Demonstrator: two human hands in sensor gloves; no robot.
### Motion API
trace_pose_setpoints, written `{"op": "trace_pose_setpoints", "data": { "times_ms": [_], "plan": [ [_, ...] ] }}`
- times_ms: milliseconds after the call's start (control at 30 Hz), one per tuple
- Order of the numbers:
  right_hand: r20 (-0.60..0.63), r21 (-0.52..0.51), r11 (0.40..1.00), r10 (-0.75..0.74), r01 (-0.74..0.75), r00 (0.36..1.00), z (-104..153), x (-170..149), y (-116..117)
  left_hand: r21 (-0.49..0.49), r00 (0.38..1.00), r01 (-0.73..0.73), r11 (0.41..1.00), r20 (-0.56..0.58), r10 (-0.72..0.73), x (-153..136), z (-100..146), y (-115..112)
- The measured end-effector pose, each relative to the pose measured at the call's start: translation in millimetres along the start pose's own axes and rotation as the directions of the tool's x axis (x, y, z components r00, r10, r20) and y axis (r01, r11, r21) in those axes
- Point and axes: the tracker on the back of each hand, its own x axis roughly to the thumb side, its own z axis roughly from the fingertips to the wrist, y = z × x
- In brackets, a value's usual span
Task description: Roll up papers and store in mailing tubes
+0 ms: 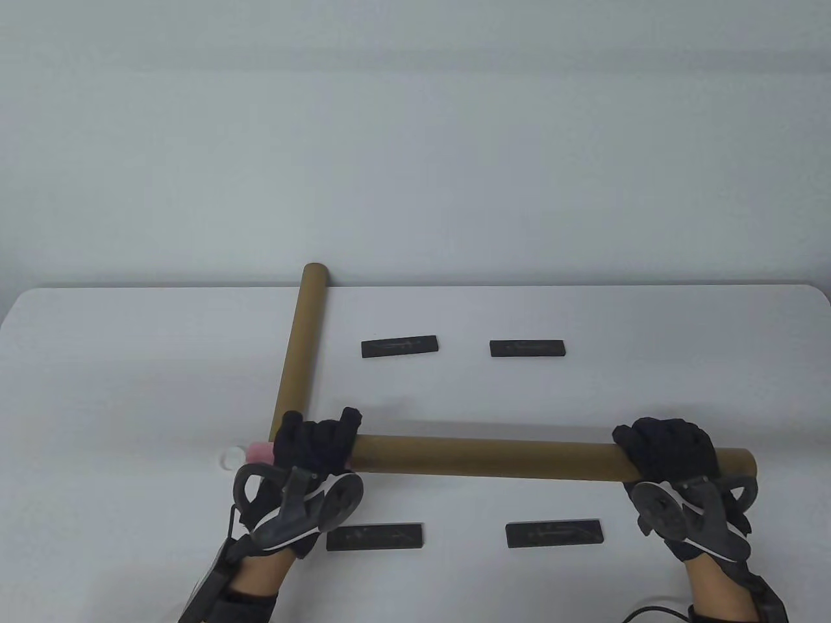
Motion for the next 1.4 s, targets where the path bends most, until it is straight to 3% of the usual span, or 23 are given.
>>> {"op": "trace_pose_setpoints", "data": {
  "times_ms": [100, 267, 433, 567, 667, 833, 933, 967, 1033, 1067, 1100, 1267, 1400],
  "plan": [
    [-0.001, 0.0, 1.0, -0.003, 0.003, 1.0, 0.6, -1.2, -0.1, -0.029, 1.0, 0.007, 1.0, 0.019, -0.006, 3.9, 0.5, 0.2],
    [0.004, 0.009, 1.0, -0.022, 0.022, 1.0, -0.6, 1.8, 2.0, 0.009, 0.993, -0.12, 0.993, -0.005, 0.12, 6.4, 1.4, -0.3],
    [-0.011, 0.018, 0.999, -0.05, 0.05, 0.999, 0.0, -1.5, 5.0, 0.072, 0.988, -0.152, 0.986, 0.032, 0.15, 8.6, 3.3, 2.7],
    [-0.026, 0.016, 0.998, -0.067, 0.067, 0.997, -0.3, -2.2, 6.2, 0.158, 0.971, -0.232, 0.96, 0.098, 0.219, 3.8, 8.0, 17.3],
    [-0.037, 0.018, 0.997, -0.076, 0.077, 0.996, -1.3, -1.3, 6.9, 0.201, 0.975, -0.212, 0.956, 0.109, 0.193, -0.9, 10.8, 26.5],
    [-0.074, 0.001, 0.998, -0.063, 0.063, 0.995, -1.1, -2.6, 6.3, 0.21, 0.96, -0.183, 0.96, -0.171, 0.221, -38.3, 16.2, 34.3],
    [-0.091, -0.007, 0.999, -0.043, 0.042, 0.995, -1.2, -2.6, 5.6, 0.134, 0.858, -0.325, 0.936, -0.373, 0.352, -67.1, 18.7, 24.6],
    [-0.097, -0.006, 0.999, -0.04, 0.039, 0.994, -1.4, -2.3, 5.9, 0.091, 0.791, -0.436, 0.895, -0.436, 0.429, -76.1, 19.5, 17.4],
    [-0.104, -0.001, 0.999, -0.038, 0.038, 0.994, -2.7, -1.5, 7.2, 0.049, 0.681, -0.643, 0.764, -0.42, 0.6, -83.9, 17.9, 3.2],
    [-0.105, 0.003, 0.999, -0.035, 0.035, 0.994, -3.4, -0.9, 7.7, 0.074, 0.633, -0.703, 0.708, -0.388, 0.67, -84.3, 16.8, -2.6],
    [-0.104, 0.004, 0.999, -0.032, 0.033, 0.994, -3.6, -0.4, 7.9, 0.085, 0.617, -0.726, 0.682, -0.355, 0.702, -82.9, 15.3, -5.6],
    [-0.087, 0.014, 1.0, -0.025, 0.026, 0.996, -4.1, 2.6, 8.9, 0.06, 0.719, -0.665, 0.745, -0.22, 0.659, -62.0, 7.8, -9.1],
    [-0.083, 0.013, 1.0, -0.027, 0.028, 0.996, -4.3, 4.4, 9.3, 0.019, 0.731, -0.672, 0.74, -0.136, 0.668, -47.9, 4.0, -11.2]
  ]
}}
